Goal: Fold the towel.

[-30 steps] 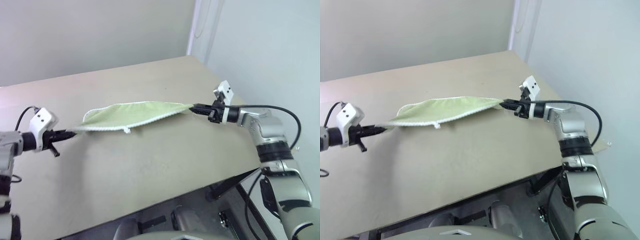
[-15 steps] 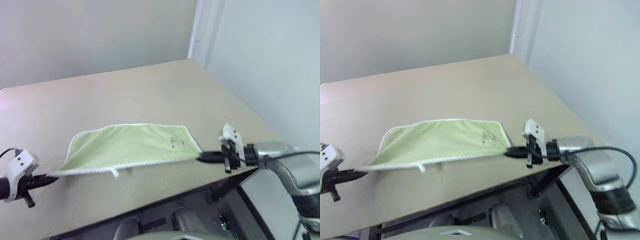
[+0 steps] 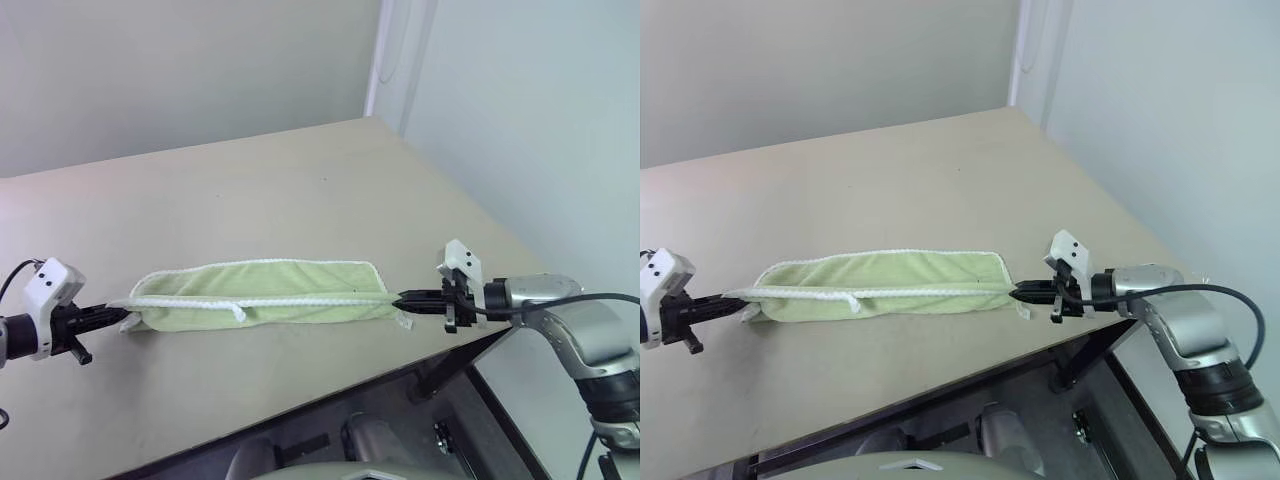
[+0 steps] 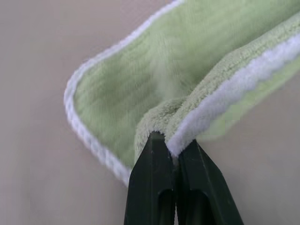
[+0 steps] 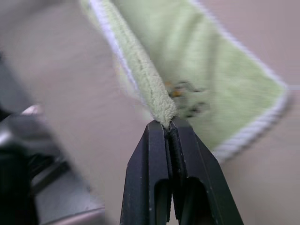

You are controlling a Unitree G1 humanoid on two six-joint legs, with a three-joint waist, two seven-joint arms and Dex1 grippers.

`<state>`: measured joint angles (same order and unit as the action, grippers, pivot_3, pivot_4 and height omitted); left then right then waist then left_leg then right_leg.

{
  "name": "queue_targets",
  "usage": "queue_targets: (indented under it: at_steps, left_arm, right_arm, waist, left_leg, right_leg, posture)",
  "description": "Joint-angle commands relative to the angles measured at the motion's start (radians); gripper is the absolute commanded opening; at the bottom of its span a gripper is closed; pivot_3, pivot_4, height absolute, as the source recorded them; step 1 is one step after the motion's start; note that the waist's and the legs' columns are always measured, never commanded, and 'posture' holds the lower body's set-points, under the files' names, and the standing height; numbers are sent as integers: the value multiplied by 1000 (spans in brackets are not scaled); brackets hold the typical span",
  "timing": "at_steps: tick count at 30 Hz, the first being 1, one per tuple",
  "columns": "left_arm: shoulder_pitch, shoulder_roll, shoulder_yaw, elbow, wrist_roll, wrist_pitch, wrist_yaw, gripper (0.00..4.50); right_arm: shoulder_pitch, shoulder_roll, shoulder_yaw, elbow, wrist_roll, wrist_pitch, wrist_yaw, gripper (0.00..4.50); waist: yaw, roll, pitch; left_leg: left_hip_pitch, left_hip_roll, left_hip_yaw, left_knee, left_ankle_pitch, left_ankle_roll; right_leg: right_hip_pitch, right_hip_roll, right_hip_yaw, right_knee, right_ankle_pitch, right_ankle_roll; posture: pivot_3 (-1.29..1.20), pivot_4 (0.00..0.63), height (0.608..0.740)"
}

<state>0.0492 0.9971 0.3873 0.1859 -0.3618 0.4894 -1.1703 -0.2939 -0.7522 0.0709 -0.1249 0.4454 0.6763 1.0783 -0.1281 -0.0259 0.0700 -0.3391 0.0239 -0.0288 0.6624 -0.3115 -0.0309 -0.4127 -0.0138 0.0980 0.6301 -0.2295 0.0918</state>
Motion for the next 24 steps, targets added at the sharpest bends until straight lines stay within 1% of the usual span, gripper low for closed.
queue_targets:
  at_steps: [1,5,7,13,15,19,22,24]
  left_arm:
    - [-80,-3,-13,62,-14,16,14,0]
    - [-158,-15,-52,129,0,10,20,0]
    - [-197,-23,-73,169,8,5,28,0]
    - [-320,-59,-150,270,41,16,74,0]
    - [-371,-75,-191,324,76,24,105,0]
    - [-448,-110,-209,409,98,-14,138,0]
    - [-482,-124,-215,457,113,-37,150,763]
    - [-500,-131,-212,485,116,-43,152,1365]
  right_arm:
    - [-94,49,-22,97,-11,-7,-55,22]
    - [-170,94,-24,197,-26,-28,-77,22]
    - [-204,114,-13,248,-43,-42,-88,22]
    - [-286,185,46,412,-130,-92,-115,22]
    - [-326,227,45,481,-144,-102,-139,22]
    - [-371,270,44,577,-175,-139,-151,22]
    - [-388,290,41,619,-191,-164,-157,0]
    - [-406,306,30,651,-197,-175,-174,0]
  waist:
    - [5,1,1]
    - [19,2,0]
    - [24,2,0]
    - [31,2,0]
    - [31,2,0]
    - [30,2,0]
    - [30,2,0]
    - [28,2,0]
  left_leg:
    - [-1,0,0,-1,-1,1]
    - [-10,1,-3,-4,0,1]
    - [-12,1,-2,-4,0,1]
    - [-14,1,-2,0,0,1]
    - [-14,1,-2,2,0,1]
    - [-14,1,-2,3,0,0]
    - [-14,1,-2,3,1,0]
    - [-14,1,-2,3,0,0]
  right_leg:
    - [-2,1,0,0,0,0]
    - [-13,3,-2,2,4,-1]
    - [-15,3,-2,2,4,-1]
    - [-15,3,-2,2,5,-2]
    - [-14,3,-2,2,6,-3]
    - [-13,3,-1,2,8,-2]
    - [-13,3,-1,2,9,-1]
    - [-13,3,-1,2,9,-1]
  posture:
    - [0,0,740]
    - [0,0,740]
    - [0,0,740]
    - [0,0,740]
    - [0,0,740]
    - [0,0,740]
    - [0,0,740]
    - [0,0,740]
